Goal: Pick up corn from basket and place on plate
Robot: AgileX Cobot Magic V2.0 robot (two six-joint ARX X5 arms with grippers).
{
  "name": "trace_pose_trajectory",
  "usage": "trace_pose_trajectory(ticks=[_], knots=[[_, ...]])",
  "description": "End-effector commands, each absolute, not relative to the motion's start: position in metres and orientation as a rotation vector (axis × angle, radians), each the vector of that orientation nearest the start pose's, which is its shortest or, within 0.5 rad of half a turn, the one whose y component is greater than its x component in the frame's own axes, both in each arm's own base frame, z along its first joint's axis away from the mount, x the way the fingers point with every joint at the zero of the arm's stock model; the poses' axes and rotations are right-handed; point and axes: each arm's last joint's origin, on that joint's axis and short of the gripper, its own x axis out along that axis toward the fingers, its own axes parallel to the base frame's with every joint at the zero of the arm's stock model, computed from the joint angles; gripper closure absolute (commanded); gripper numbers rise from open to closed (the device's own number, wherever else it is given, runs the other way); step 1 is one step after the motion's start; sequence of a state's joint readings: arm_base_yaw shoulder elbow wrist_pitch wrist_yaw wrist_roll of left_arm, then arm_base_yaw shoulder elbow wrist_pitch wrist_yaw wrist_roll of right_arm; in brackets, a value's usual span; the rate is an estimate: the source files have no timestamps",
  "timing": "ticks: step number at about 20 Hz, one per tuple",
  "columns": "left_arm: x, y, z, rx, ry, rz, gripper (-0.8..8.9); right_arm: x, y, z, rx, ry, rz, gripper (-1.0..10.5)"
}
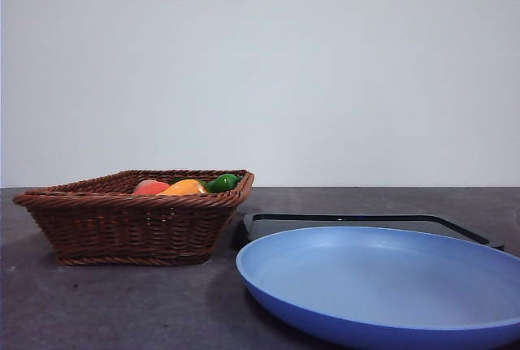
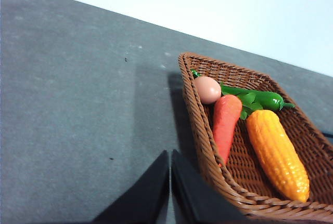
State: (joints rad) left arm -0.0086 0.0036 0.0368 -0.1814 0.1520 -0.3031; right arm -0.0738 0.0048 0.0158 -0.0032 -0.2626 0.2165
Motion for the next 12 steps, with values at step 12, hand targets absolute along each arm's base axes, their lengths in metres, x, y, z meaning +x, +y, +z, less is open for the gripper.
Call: trace_pose_trajectory(ticks=[12], knots=[[0.069, -0.007, 0.247, -0.434, 0.11, -0.206, 8.07, 0.08, 0.003, 0.242, 0.334, 0.039, 0.239, 9.4]])
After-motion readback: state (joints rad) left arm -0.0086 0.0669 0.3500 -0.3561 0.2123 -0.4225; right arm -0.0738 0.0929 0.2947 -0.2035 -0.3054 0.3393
